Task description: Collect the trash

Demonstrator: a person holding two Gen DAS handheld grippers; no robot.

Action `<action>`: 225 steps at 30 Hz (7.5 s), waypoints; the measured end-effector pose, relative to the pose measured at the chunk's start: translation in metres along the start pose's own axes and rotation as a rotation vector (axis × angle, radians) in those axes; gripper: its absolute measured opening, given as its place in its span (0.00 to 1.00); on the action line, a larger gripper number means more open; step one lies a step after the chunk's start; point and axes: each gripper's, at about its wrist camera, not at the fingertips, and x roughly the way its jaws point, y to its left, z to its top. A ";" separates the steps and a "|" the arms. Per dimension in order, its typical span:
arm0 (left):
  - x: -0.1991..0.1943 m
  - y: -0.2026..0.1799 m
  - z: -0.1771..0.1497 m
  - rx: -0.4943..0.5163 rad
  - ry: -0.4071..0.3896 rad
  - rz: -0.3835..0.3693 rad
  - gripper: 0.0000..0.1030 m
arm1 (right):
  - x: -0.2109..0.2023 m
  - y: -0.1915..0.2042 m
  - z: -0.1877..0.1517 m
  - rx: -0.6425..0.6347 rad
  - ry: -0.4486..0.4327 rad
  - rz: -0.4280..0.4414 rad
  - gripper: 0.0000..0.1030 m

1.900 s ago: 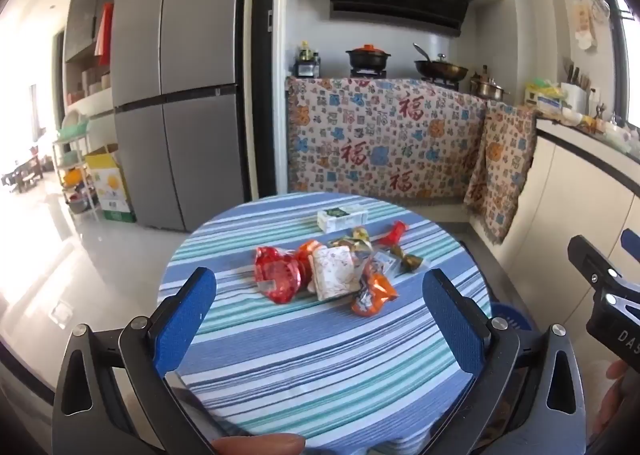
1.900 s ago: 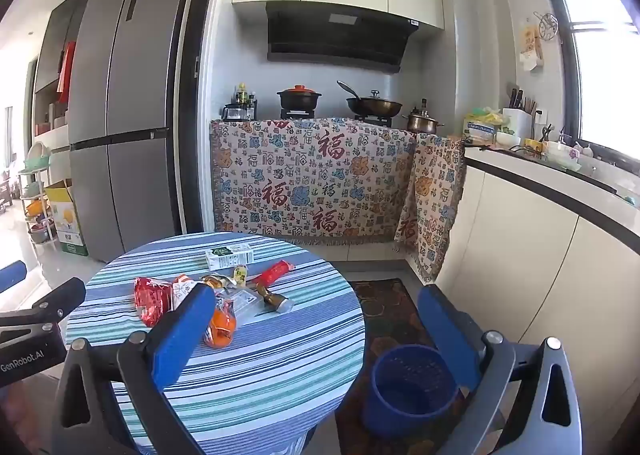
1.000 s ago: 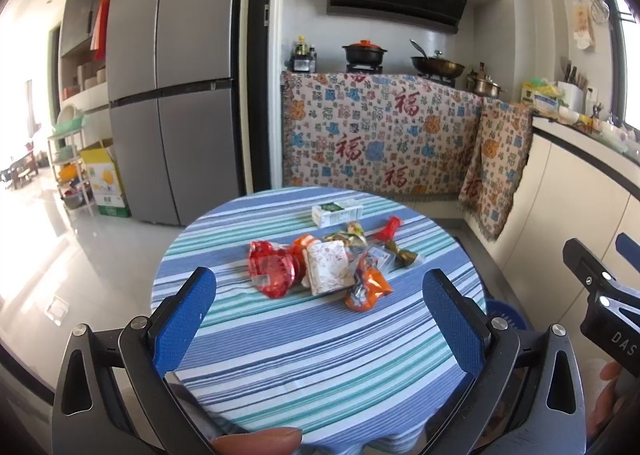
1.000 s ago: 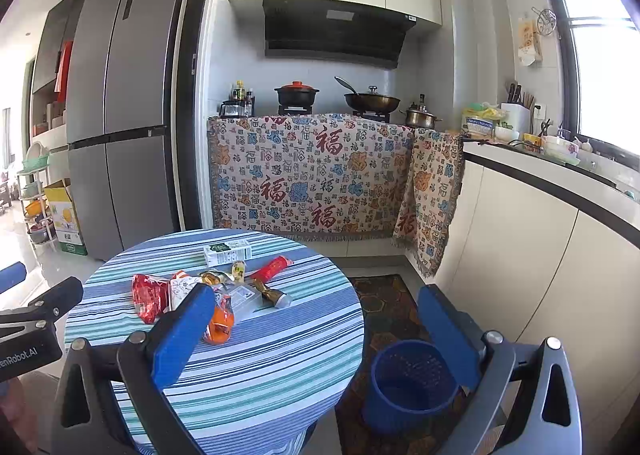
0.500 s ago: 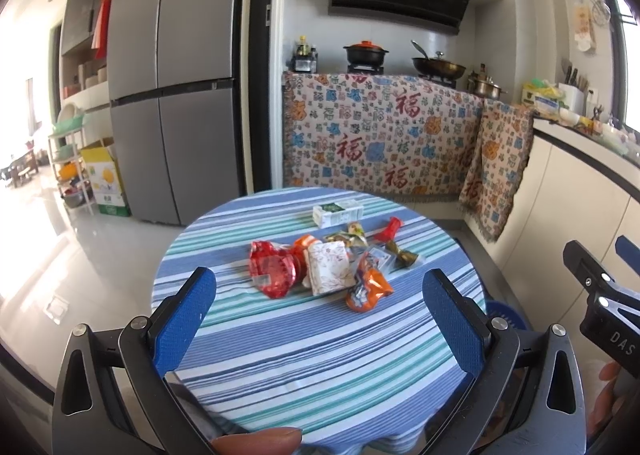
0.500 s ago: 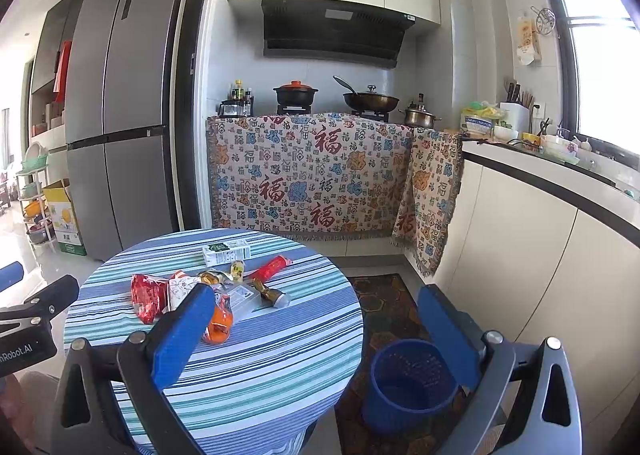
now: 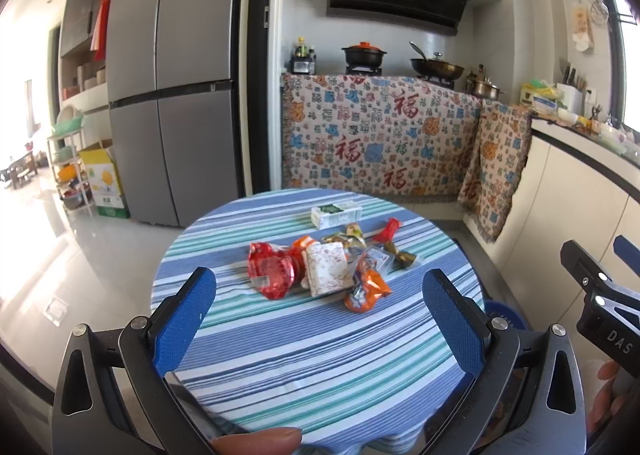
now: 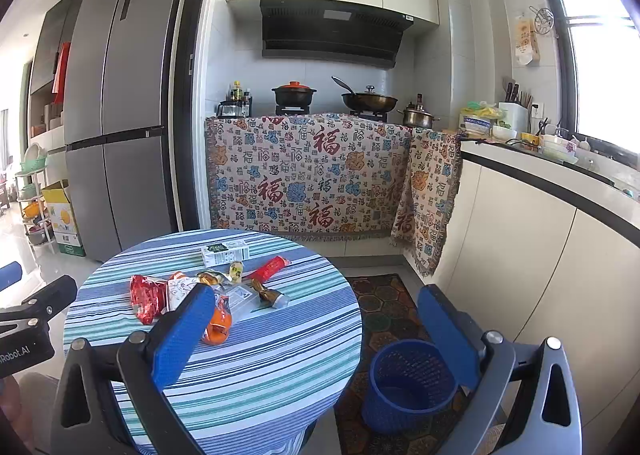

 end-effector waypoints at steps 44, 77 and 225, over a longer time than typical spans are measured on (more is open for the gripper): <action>-0.002 -0.005 -0.003 0.001 -0.001 -0.006 1.00 | 0.000 0.005 0.002 -0.001 -0.001 -0.009 1.00; -0.001 -0.004 -0.005 -0.010 0.000 -0.006 1.00 | 0.001 0.003 -0.008 0.008 0.000 -0.028 1.00; 0.186 -0.077 -0.060 0.090 0.365 -0.162 0.24 | 0.243 0.055 -0.100 0.044 0.525 0.421 0.43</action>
